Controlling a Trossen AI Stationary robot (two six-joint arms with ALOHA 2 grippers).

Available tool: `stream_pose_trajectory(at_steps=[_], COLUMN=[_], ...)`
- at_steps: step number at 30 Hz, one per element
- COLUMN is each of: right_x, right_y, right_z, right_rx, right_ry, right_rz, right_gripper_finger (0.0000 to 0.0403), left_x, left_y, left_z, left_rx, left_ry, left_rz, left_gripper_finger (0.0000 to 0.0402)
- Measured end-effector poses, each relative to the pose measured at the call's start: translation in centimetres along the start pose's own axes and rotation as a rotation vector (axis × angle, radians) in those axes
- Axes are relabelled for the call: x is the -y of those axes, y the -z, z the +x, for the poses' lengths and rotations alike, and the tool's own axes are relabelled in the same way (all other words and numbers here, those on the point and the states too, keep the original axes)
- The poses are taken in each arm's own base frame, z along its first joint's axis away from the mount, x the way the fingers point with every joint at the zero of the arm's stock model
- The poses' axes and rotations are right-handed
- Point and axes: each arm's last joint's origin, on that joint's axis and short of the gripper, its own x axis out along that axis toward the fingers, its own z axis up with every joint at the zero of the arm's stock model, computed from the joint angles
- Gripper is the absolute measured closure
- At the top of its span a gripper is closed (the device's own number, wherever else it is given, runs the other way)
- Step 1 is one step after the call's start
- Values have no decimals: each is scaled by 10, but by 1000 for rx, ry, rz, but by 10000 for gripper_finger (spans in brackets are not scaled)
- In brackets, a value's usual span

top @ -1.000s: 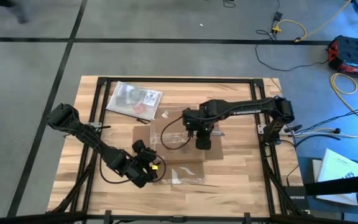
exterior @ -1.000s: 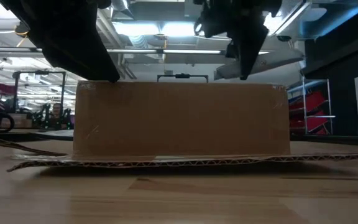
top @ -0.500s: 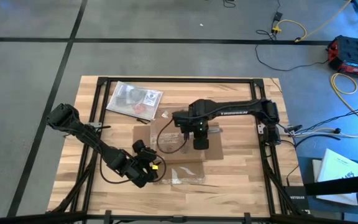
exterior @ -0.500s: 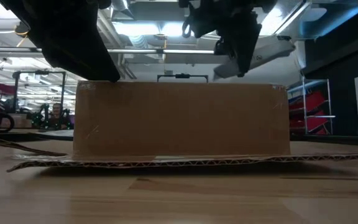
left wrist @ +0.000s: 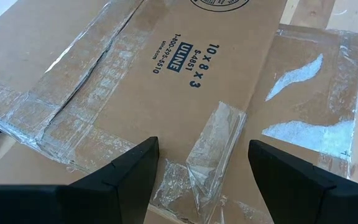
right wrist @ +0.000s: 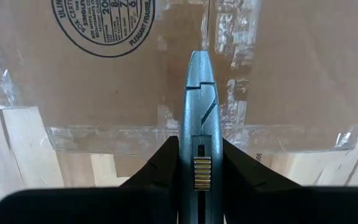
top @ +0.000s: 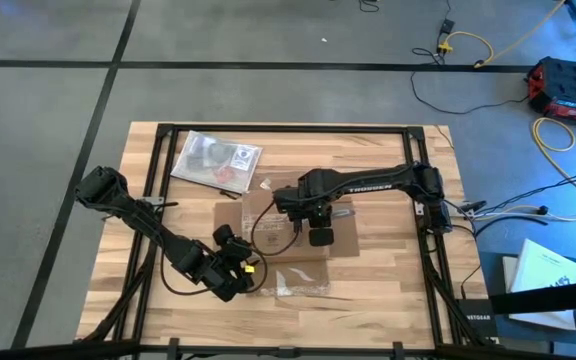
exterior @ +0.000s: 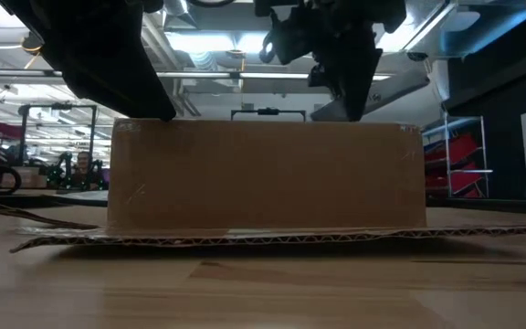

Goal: Unpack boxes
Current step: Break down the box until it is fully flat

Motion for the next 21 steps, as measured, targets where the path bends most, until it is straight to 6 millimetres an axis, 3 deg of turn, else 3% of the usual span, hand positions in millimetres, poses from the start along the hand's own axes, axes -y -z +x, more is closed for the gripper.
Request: stream_pose_trajectory(at_steps=[21], right_x=[4], right_y=[-3], right_z=[6], right_rx=[-6], right_ry=[27], right_rz=[-7], right_gripper_finger=[345], left_x=[0], left_y=[0], left_z=[0], left_rx=[1], left_ry=[-1], left_rz=[0], left_gripper_finger=[163])
